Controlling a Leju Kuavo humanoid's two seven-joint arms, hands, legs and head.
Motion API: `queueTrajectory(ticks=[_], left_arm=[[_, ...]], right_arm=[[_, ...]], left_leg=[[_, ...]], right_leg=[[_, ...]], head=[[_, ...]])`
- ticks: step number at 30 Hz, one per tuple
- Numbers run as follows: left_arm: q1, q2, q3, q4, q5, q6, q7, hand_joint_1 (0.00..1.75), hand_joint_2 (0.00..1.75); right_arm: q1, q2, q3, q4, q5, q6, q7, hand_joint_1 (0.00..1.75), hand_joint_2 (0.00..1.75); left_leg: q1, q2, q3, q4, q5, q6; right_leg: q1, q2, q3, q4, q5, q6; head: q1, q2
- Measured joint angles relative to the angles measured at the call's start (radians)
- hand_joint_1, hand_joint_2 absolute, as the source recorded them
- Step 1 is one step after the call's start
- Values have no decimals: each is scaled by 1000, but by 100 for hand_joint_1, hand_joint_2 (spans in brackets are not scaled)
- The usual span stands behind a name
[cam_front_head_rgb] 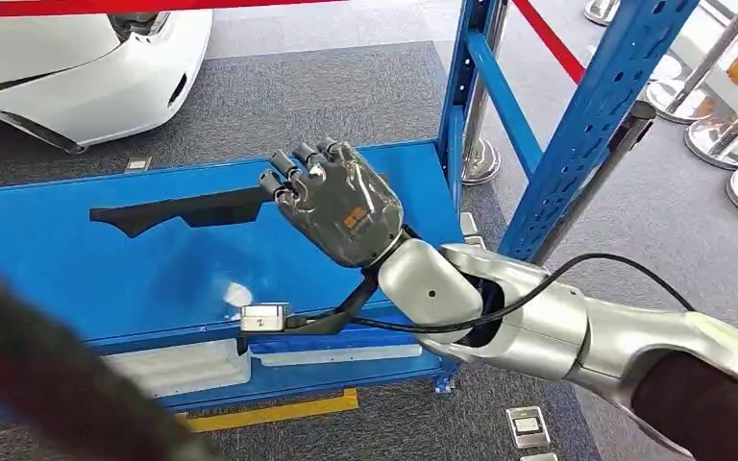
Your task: Take the parts from the cabinet and place them on the table.
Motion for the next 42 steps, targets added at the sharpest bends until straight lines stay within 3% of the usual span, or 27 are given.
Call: queueTrajectory(ticks=[42], left_arm=[[1,0,1,-8,60,29,26,0,175]], right_arm=[[-1,0,19,0,-10,-24,34,175,175]], left_leg=[[0,0,0,0,0,0]], right_leg=[[0,0,0,0,0,0]], head=[[0,0]])
